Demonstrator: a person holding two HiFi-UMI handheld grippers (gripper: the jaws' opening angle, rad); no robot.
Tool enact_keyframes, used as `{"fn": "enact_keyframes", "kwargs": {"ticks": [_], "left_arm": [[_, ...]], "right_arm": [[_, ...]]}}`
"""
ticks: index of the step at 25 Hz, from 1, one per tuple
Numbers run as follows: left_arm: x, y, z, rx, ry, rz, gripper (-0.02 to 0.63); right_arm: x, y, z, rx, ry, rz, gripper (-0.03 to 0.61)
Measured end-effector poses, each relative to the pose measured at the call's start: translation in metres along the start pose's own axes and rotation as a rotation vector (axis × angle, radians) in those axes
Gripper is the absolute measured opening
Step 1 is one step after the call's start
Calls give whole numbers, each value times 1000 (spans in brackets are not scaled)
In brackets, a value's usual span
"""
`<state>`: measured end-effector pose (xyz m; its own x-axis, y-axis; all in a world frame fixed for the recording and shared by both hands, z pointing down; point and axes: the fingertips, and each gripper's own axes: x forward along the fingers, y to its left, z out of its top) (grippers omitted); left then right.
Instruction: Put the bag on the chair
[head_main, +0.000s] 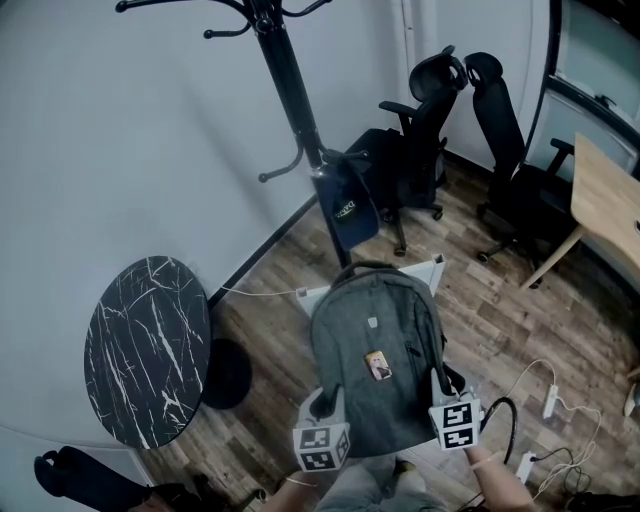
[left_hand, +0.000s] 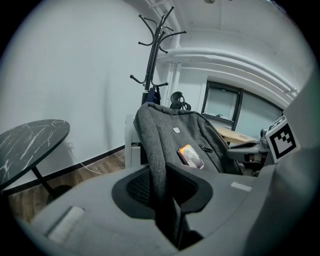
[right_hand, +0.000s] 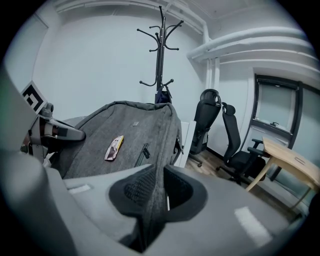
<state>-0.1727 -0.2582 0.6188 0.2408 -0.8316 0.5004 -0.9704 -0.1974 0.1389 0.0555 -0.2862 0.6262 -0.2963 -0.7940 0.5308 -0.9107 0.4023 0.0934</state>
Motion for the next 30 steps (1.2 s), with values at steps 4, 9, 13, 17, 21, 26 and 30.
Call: {"fn": "enact_keyframes", "kwargs": {"ticks": [4, 9, 13, 17, 21, 26, 30], "left_arm": [[12, 5, -4, 4, -6, 11, 74], [25, 10, -14, -12, 12, 24, 75], [35, 12, -22, -17, 37, 25, 75], [45, 17, -28, -22, 64, 28, 75], [55, 21, -35, -16, 87, 30, 75], [68, 25, -39, 0, 107, 30, 74], [76, 28, -44, 5, 124, 26, 74]], "right_arm": [[13, -1, -5, -4, 10, -10, 54], [26, -1, -13, 2, 39, -17, 54], [36, -3, -19, -4, 62, -20, 52], [47, -2, -25, 3, 87, -19, 51], [58, -3, -31, 7, 110, -18, 49], [72, -4, -38, 8, 139, -20, 48], [83, -4, -42, 12, 157, -14, 47]]}}
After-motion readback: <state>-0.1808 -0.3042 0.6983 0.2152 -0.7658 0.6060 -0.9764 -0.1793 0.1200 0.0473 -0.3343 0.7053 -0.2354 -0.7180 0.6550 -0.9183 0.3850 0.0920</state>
